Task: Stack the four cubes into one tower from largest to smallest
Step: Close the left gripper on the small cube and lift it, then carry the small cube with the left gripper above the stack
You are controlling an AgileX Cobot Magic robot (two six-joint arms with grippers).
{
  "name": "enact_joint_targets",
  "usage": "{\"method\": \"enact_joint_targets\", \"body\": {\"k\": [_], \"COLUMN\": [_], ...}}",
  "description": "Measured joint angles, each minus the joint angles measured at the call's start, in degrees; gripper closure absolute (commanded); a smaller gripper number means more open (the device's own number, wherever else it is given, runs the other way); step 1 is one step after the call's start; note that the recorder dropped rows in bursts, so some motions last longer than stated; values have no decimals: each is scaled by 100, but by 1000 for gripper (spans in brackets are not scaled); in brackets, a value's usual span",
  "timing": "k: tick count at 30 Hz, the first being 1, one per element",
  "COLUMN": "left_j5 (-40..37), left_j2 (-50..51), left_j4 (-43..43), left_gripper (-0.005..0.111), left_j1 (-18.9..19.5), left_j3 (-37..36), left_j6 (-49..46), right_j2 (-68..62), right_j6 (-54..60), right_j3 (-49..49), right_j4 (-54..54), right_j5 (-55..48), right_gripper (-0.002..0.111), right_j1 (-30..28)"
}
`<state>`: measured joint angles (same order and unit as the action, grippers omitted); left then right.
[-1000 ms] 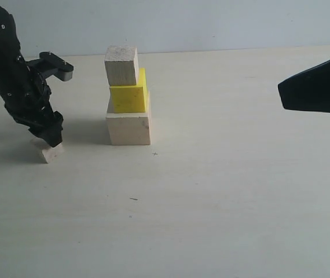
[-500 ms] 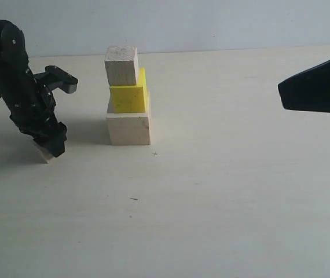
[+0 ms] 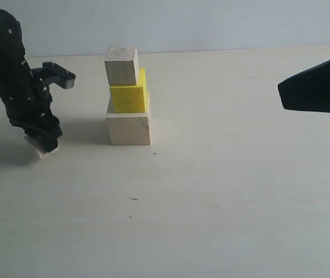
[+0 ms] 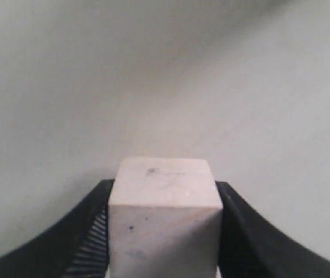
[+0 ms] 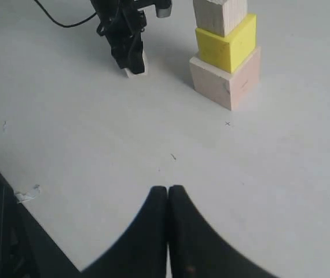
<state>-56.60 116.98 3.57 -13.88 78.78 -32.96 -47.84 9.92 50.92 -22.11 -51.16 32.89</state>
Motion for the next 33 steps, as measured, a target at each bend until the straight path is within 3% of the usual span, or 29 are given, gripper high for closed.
{"method": "enact_joint_targets", "body": {"k": [5, 8, 12, 17, 20, 26, 33], "left_j5": [-133, -151, -262, -999, -1211, -1306, -1320], "left_j2": [-676, -1106, -1554, -1719, -1728, -1696, -1410], "left_j4": [629, 1800, 3304, 5039, 5997, 7181, 7666], "left_gripper": [107, 107, 107, 107, 107, 107, 107], "left_j1": [98, 301, 775, 1515, 1762, 1832, 1603], "left_j3": [334, 424, 440, 440, 430, 148, -148], "left_j6": [-549, -1397, -2450, -3680, -4645, -5995, -6633], "right_j2": [0, 0, 0, 0, 0, 0, 0], "right_j6": [0, 0, 0, 0, 0, 0, 0], "right_j3": [0, 0, 0, 0, 0, 0, 0], "right_j4": [0, 0, 0, 0, 0, 0, 114], "right_j5": [0, 0, 0, 0, 0, 0, 0], "right_gripper": [108, 108, 108, 108, 108, 108, 108], "right_j1": [0, 0, 0, 0, 0, 0, 0]}}
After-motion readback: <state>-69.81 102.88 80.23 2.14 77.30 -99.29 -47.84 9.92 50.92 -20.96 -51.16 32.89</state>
